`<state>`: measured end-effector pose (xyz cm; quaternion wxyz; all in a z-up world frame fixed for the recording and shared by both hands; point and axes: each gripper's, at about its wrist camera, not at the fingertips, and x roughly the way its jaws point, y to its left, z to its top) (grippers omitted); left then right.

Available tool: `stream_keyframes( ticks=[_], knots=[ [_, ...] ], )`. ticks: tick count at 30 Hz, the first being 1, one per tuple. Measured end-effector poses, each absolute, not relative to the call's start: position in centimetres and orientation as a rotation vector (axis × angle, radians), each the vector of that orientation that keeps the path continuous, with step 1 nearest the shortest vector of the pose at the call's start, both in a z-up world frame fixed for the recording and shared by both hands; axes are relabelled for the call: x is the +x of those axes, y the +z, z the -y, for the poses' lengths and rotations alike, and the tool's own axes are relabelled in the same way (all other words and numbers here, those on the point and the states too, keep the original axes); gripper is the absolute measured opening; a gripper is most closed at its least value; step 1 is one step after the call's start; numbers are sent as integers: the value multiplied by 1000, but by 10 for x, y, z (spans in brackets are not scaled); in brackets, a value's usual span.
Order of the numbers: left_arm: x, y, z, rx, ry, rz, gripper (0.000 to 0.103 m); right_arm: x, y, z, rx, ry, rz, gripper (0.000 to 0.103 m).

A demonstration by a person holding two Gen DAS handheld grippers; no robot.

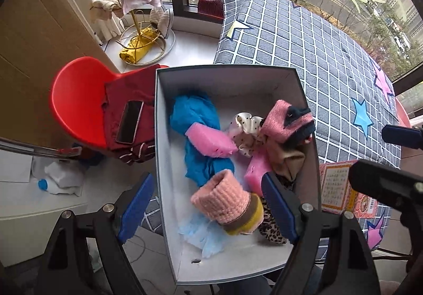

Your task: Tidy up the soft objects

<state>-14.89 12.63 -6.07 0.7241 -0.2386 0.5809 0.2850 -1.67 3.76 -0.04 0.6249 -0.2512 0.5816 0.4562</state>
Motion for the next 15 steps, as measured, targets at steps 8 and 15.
stream_keyframes(
  ticks=[8,15],
  knots=[
    [-151,-65,-121,-532,618,-1303,85,-24,-6,-38,-595,1057,-1344,102],
    [-150,-69,-116,-531,617,-1320,85,-22,-8,-35,-588,1045,-1351,102]
  ],
)
